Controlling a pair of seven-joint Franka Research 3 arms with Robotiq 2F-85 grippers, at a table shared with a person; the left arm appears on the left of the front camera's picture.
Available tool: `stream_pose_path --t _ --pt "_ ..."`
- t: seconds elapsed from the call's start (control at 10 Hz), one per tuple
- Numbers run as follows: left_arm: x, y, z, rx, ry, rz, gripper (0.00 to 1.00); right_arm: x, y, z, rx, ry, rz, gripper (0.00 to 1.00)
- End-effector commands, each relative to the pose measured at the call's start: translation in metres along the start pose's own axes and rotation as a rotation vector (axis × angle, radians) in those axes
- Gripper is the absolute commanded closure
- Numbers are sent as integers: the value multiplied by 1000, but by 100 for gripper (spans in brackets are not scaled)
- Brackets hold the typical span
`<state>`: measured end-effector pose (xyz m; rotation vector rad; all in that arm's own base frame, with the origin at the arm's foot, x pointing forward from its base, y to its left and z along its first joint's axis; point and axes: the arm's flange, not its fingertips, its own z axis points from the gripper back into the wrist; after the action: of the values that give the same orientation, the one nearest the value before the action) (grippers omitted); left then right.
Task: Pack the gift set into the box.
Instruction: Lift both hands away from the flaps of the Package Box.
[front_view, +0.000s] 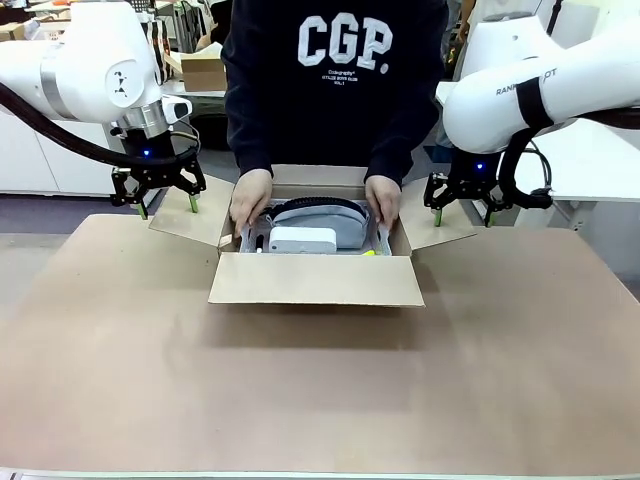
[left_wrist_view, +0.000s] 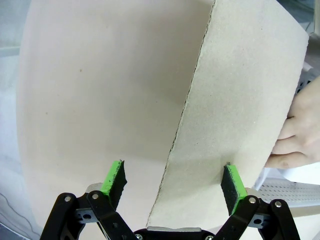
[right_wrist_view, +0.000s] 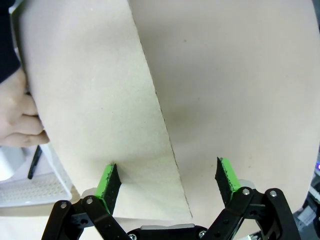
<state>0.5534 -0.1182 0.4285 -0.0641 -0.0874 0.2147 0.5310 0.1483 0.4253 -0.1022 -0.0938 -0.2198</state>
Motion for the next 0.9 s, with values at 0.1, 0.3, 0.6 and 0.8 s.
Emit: stream_pose_path --t 0.1,0.3,0.6,0.8 --pt "-1 -1 2 20 -2 15 0 3 4 3 -19 -8 -16 0" --pt "-1 -1 2 20 -2 15 0 3 4 3 -19 -8 -16 0" --pt "-1 -1 2 20 -2 15 0 3 4 3 -19 -8 -16 0" --pt "-1 -1 2 20 -2 15 0 3 4 3 -19 -8 -16 0"
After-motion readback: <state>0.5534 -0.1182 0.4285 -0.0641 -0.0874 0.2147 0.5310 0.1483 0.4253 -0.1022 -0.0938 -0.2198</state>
